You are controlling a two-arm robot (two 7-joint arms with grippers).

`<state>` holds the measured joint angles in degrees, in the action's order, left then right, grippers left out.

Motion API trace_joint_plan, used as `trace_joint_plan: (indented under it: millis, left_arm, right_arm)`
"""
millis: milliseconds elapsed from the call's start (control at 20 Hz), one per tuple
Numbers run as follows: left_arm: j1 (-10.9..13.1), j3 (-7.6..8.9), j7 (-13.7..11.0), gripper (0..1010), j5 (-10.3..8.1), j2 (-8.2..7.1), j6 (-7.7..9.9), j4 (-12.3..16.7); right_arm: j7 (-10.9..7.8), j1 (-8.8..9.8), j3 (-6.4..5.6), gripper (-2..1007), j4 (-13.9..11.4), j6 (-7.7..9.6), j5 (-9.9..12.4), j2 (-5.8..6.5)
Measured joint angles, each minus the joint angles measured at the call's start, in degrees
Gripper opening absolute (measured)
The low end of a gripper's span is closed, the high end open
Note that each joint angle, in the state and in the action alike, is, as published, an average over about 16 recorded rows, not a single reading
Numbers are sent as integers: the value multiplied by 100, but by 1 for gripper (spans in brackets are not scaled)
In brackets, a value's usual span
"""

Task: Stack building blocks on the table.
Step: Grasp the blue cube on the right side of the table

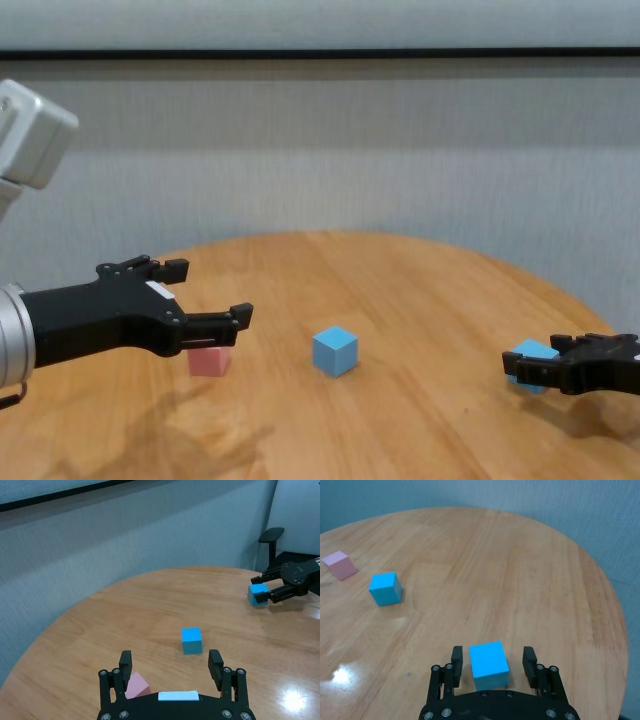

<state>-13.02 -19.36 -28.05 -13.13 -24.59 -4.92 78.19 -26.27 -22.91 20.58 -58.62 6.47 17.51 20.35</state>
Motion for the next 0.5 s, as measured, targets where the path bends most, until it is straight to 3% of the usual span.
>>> trace_joint_plan:
  millis: [500]
  left_arm:
    - [0,0,0,1002,0,0,0,0]
  right_arm:
    - [4,-1,-33,488,22,2,-12,-28]
